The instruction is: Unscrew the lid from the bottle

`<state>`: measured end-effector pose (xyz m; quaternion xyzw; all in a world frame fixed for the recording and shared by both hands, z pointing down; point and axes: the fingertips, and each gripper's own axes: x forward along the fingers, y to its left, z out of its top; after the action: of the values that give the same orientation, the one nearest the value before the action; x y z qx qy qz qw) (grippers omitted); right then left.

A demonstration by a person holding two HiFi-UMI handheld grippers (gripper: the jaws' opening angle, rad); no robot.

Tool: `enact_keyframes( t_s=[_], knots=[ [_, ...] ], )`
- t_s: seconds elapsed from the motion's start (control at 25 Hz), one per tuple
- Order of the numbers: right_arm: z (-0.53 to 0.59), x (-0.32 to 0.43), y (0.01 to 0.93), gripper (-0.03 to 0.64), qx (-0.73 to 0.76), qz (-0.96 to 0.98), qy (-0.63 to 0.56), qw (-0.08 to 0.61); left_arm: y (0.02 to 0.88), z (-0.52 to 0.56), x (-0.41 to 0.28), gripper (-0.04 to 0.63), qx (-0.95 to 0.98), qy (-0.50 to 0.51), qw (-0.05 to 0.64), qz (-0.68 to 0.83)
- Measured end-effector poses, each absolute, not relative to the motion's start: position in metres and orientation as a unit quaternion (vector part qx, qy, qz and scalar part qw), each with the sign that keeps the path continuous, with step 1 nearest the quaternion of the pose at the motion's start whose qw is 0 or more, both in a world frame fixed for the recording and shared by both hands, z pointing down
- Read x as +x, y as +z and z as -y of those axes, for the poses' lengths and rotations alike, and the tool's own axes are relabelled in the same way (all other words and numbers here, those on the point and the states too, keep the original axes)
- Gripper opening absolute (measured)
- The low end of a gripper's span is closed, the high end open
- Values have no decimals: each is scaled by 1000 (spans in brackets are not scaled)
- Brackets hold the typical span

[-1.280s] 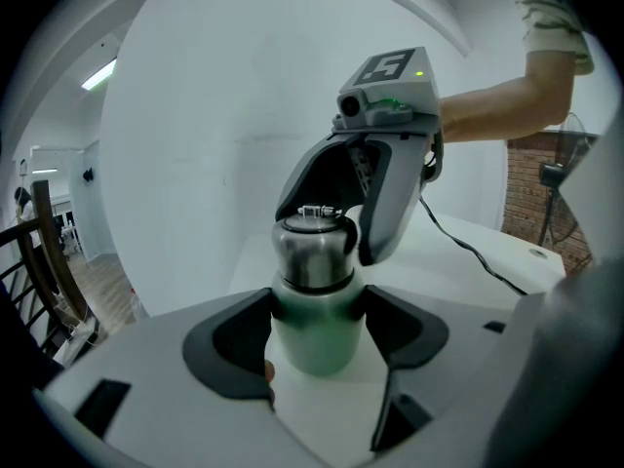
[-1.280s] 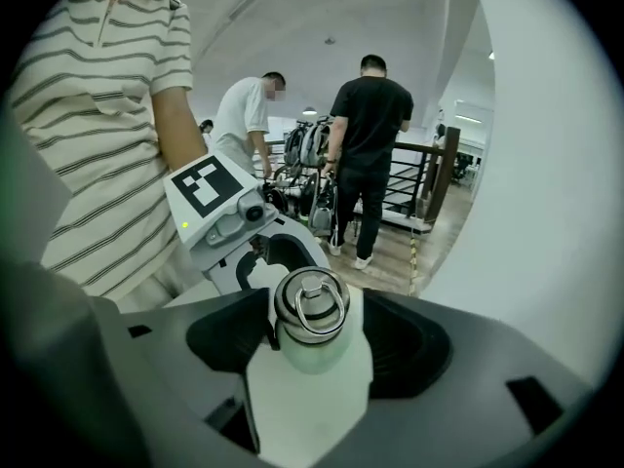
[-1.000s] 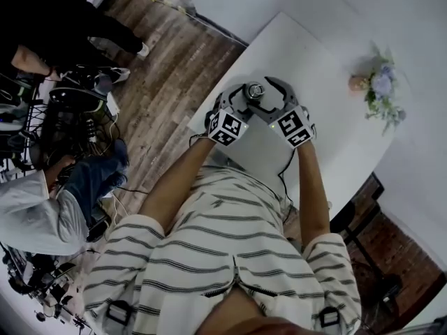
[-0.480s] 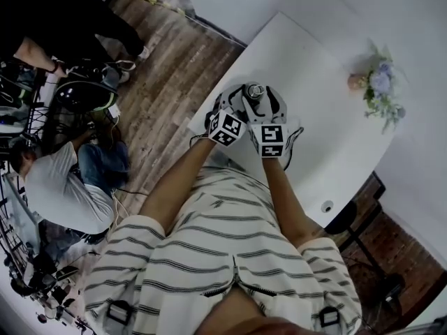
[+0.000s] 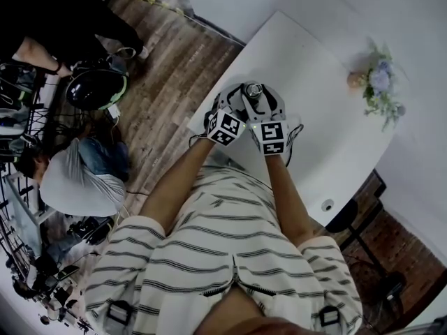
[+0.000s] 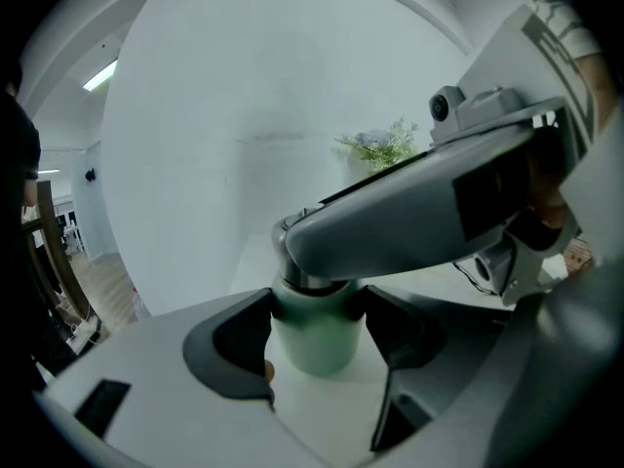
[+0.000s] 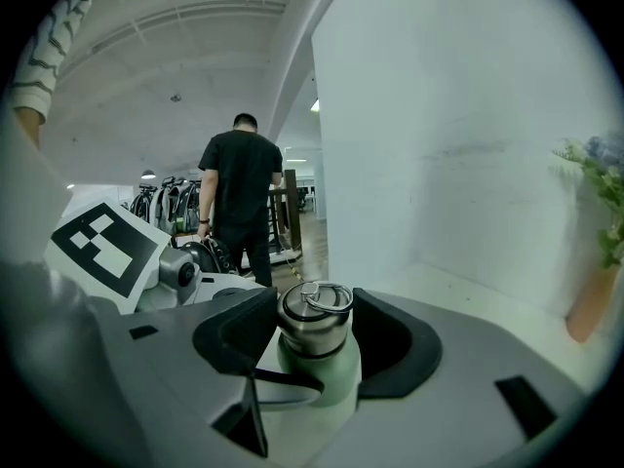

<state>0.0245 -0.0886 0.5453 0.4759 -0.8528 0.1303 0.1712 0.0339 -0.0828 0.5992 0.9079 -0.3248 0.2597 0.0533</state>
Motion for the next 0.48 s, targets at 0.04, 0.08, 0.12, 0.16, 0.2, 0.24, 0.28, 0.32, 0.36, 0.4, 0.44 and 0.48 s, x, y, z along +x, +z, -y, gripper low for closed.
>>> enact_keyframes(
  t_s=[0.04, 0.08, 0.12, 0.16, 0.2, 0.24, 0.28, 0.32, 0.36, 0.4, 0.44, 0.48],
  knots=[
    [88, 25, 545, 249, 471, 855, 131, 171, 599, 82, 34, 299, 908, 260, 53, 325],
    [88, 25, 545, 249, 466, 858, 133, 171, 599, 82, 34, 299, 908, 260, 53, 324],
    [88, 25, 544, 248, 460, 861, 134, 170, 598, 82, 34, 299, 908, 260, 53, 324],
    [88, 24, 544, 247, 452, 865, 136, 169, 597, 83, 34, 299, 908, 260, 53, 324],
    [89, 24, 543, 247, 442, 870, 138, 169, 597, 83, 34, 299, 908, 260, 53, 324],
    [89, 24, 543, 247, 428, 877, 140, 170, 597, 83, 34, 299, 908, 260, 53, 324],
    [89, 24, 543, 247, 411, 884, 140, 172, 597, 83, 34, 299, 908, 260, 53, 324],
    [89, 23, 543, 247, 391, 893, 138, 175, 597, 83, 33, 299, 908, 260, 54, 324],
    [89, 22, 543, 247, 369, 902, 134, 180, 597, 83, 33, 299, 908, 259, 54, 323],
    [89, 21, 543, 248, 346, 911, 127, 186, 596, 83, 33, 299, 908, 259, 55, 323],
    [88, 20, 542, 249, 322, 919, 118, 193, 596, 83, 33, 299, 909, 259, 54, 323],
    [87, 19, 542, 249, 296, 927, 109, 201, 596, 83, 33, 299, 909, 259, 54, 323]
  ],
)
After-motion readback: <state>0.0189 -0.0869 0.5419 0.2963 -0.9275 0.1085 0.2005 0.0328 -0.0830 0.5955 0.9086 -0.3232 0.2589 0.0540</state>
